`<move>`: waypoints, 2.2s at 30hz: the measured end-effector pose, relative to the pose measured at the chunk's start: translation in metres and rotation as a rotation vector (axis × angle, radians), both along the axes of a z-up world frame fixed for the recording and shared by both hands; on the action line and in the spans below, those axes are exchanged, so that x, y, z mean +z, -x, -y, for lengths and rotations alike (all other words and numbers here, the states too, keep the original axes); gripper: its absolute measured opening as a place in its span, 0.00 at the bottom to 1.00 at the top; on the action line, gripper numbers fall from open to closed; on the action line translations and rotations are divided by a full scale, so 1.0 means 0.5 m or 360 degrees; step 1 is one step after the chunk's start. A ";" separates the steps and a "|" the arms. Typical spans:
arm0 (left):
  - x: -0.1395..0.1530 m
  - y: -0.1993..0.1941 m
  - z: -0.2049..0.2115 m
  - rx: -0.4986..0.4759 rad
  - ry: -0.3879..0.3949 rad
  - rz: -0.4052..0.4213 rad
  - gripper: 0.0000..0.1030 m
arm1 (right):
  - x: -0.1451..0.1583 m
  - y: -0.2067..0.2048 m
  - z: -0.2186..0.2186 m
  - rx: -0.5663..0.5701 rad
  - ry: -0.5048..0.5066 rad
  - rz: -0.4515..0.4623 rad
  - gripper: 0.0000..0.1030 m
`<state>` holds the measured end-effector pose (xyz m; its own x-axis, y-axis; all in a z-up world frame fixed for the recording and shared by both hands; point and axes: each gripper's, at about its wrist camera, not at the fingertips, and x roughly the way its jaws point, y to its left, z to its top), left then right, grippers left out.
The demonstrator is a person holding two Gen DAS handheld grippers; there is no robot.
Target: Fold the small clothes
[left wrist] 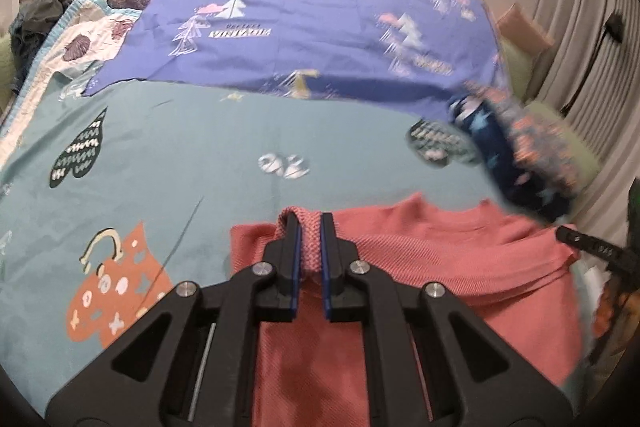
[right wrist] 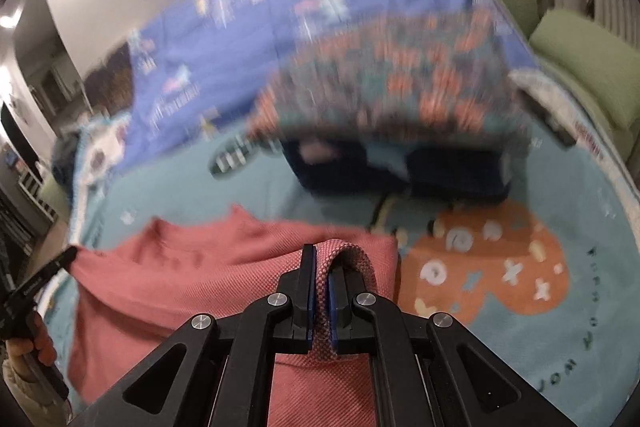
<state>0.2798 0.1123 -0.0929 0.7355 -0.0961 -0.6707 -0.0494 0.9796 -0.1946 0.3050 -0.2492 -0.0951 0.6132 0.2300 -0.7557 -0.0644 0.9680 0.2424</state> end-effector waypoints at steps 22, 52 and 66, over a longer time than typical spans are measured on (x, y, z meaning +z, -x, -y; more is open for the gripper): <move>-0.028 0.091 0.069 -0.0437 -0.0185 -0.0240 0.26 | -0.007 0.167 -0.058 0.0556 0.0494 0.0069 0.50; -0.055 0.019 -0.002 -0.0226 -0.0174 -0.0276 0.40 | -0.014 0.108 0.080 0.0084 0.0125 -0.0074 0.37; 0.010 0.329 0.002 -0.0269 -0.0072 -0.0136 0.13 | -0.021 0.372 0.094 0.0138 -0.0037 -0.0067 0.38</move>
<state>0.1154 0.1115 -0.0879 0.6517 -0.1821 -0.7363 0.1023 0.9830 -0.1525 0.1191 -0.2962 -0.1056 0.5580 0.2989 -0.7741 -0.1372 0.9533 0.2692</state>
